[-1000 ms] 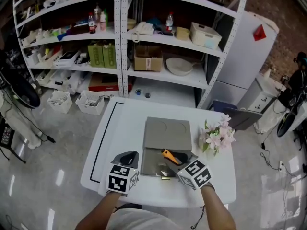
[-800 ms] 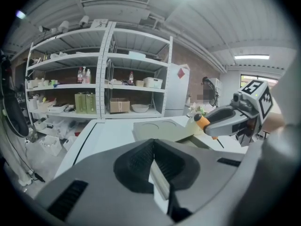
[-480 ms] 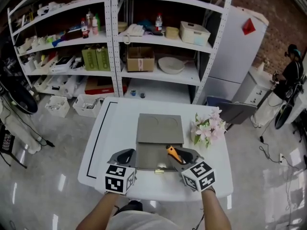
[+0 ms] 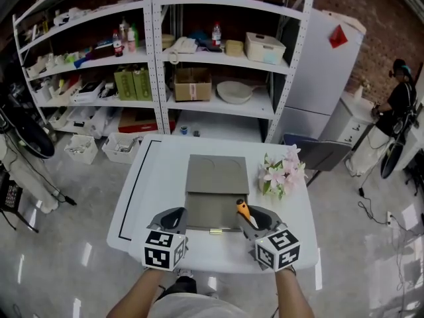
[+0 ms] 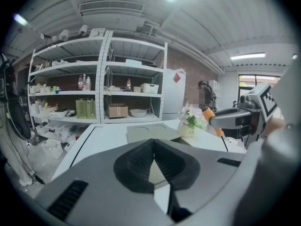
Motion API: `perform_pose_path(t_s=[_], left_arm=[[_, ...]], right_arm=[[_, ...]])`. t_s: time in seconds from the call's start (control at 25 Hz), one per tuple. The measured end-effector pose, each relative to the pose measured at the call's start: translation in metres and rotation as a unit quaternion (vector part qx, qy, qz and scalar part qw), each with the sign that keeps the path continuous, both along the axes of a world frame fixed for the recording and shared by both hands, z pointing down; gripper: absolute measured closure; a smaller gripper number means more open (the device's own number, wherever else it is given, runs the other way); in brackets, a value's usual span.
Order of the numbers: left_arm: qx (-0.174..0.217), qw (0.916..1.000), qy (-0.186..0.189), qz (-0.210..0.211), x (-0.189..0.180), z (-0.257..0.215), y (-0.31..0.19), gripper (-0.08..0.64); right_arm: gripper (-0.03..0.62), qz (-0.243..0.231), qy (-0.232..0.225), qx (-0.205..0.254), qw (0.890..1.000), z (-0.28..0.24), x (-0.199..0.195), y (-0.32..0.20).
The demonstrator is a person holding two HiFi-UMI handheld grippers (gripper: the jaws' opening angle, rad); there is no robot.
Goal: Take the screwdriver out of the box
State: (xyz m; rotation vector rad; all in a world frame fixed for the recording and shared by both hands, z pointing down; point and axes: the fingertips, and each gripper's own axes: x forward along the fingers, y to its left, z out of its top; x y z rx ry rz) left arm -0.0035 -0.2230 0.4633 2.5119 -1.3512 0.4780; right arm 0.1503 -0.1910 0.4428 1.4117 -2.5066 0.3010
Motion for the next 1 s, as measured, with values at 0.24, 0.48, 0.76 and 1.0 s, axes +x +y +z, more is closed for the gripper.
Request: perform_pose_path(t_s=[0.24, 0.48, 0.76, 1.0], left_arm=[[0.004, 1.0, 0.0, -0.009, -0.002, -0.001, 0.009, 0.557], [0.002, 0.9999, -0.001, -0.011, -0.001, 0.002, 0.016, 0.557], [0.0, 0.9999, -0.003, -0.01, 0.002, 0.001, 0.02, 0.557], [0.001, 1.0, -0.002, -0.007, 0.009, 0.001, 0.018, 0.557]], right_arm=[[0.477, 0.009, -0.003, 0.003, 1.0, 0.0, 0.006, 0.01], [0.477, 0.008, -0.003, 0.003, 1.0, 0.0, 0.01, 0.016], [0.477, 0.007, -0.006, 0.003, 1.0, 0.0, 0.012, 0.02], [0.477, 0.007, -0.008, 0.004, 1.0, -0.001, 0.018, 0.02]])
